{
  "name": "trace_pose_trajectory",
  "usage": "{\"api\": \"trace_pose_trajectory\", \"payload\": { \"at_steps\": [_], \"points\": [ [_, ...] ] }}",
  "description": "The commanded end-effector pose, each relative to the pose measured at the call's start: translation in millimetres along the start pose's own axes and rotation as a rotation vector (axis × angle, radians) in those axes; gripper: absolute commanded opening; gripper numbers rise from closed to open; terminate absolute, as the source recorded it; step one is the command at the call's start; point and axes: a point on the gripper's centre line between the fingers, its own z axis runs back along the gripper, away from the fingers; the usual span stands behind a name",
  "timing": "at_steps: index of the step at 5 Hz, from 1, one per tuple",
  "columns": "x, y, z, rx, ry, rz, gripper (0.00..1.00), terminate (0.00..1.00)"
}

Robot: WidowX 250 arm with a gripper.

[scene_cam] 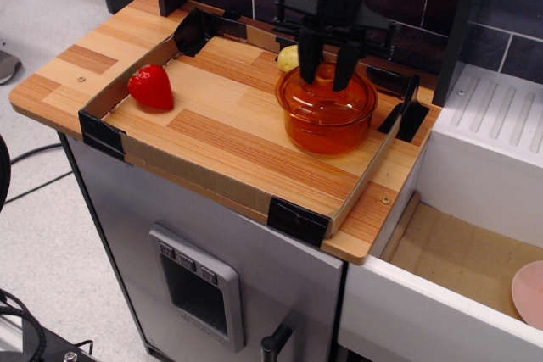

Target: Put lid on pot

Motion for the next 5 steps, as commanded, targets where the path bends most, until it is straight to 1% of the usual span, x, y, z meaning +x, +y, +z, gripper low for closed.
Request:
{"api": "trace_pose_trajectory", "payload": {
  "at_steps": [1,2,3,5],
  "points": [
    [12,-3,13,-0.020,-0.044,0.004,0.00,0.00],
    [11,0,15,-0.038,-0.027,-0.019,1.00,0.00],
    [11,7,24,-0.077,-0.017,-0.008,1.00,0.00],
    [7,22,53,-0.141,-0.041,-0.008,1.00,0.00]
  ]
}}
